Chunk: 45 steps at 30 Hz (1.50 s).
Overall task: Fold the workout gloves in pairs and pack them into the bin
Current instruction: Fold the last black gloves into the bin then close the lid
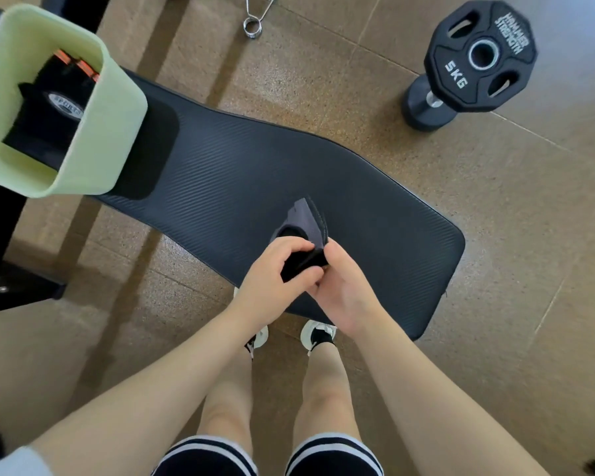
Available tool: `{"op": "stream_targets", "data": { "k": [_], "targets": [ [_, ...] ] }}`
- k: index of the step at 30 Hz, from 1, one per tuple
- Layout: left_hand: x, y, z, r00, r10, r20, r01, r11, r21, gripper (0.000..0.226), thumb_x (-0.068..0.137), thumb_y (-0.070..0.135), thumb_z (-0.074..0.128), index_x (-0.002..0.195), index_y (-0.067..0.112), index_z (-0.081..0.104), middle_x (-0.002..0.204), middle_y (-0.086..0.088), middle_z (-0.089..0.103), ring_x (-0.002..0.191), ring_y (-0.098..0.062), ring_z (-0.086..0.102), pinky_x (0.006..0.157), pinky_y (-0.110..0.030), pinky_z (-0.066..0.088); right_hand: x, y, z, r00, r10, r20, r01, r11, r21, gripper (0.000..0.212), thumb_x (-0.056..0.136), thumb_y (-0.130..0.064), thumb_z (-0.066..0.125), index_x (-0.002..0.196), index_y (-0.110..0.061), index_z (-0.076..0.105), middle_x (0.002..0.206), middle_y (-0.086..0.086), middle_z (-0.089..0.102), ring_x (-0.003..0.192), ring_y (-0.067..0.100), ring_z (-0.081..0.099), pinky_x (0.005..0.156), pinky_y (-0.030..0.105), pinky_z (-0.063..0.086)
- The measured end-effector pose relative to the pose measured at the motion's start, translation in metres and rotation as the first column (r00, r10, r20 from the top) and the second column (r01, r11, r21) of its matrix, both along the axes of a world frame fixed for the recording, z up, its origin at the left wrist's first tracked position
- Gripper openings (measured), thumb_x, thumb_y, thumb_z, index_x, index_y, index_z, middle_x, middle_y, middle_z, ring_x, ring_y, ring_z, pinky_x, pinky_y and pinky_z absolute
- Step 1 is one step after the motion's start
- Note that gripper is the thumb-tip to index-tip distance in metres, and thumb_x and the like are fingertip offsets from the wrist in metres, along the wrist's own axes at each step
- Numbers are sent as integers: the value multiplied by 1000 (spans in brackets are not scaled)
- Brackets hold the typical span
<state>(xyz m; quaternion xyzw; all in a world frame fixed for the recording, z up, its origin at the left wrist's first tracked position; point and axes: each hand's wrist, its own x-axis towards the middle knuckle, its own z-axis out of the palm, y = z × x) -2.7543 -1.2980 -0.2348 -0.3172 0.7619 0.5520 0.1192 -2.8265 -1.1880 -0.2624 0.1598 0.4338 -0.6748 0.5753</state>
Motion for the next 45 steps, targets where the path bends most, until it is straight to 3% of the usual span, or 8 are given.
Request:
{"op": "stream_targets", "data": {
  "k": [6,16,23,28,34,37,40,45],
  "targets": [
    [11,-9,10,1000,20,-18,-20,999,-32,26,89,19,55,114,18,60,106,11,59,98,-4,55,81,-4,39,3,-3,15,987,81,-140,-61,988,140,22,93,-12,51,114,-11,55,98,2,65,90,16,60,75,27,51],
    [0,0,62,979,204,9,-204,976,80,24,92,17,50,113,20,60,108,4,66,102,-9,60,91,-23,49,-8,-16,82,948,178,-265,-65,920,386,25,97,-15,42,114,-12,60,110,7,66,102,18,64,90,36,54],
    [-16,11,110,944,323,-63,-319,945,72,33,96,17,39,125,25,53,122,3,62,111,-10,57,98,-31,47,-12,-20,142,580,534,-615,-119,803,584,27,93,-27,50,116,-16,58,106,1,47,84,5,54,66,2,43],
    [-22,5,136,839,541,-58,-527,834,162,32,97,24,39,126,19,52,123,0,58,115,-16,54,99,-31,45,-12,-22,177,321,638,-700,-346,767,540,46,95,-7,39,139,-17,39,132,2,52,121,16,48,102,25,39],
    [-13,-49,146,910,389,-141,-401,914,-63,16,89,21,55,103,20,63,97,3,66,91,-12,59,74,-17,42,-31,-42,186,448,627,-638,-599,740,307,66,74,20,33,126,-15,54,132,1,57,127,10,46,111,29,31],
    [-8,-86,148,937,304,-172,-337,918,-210,22,90,20,53,110,15,63,101,4,65,96,-13,58,86,-25,44,-36,-76,184,466,550,-693,-402,830,388,29,84,3,50,94,-21,63,99,-2,68,97,11,63,94,31,49],
    [0,-129,148,940,283,-191,-320,924,-208,21,91,21,51,109,17,62,102,3,66,96,-13,58,88,-29,45,-44,-125,182,333,505,-796,-178,863,473,17,82,-19,66,92,-22,53,95,-2,58,86,11,55,79,25,45],
    [28,-207,141,920,333,-208,-361,926,-111,15,92,23,50,102,21,61,93,5,65,90,-12,58,81,-22,44,-32,-216,175,192,669,-718,-532,686,497,43,81,-19,68,121,-21,54,115,-3,58,105,12,54,83,18,46]
  ]
}}
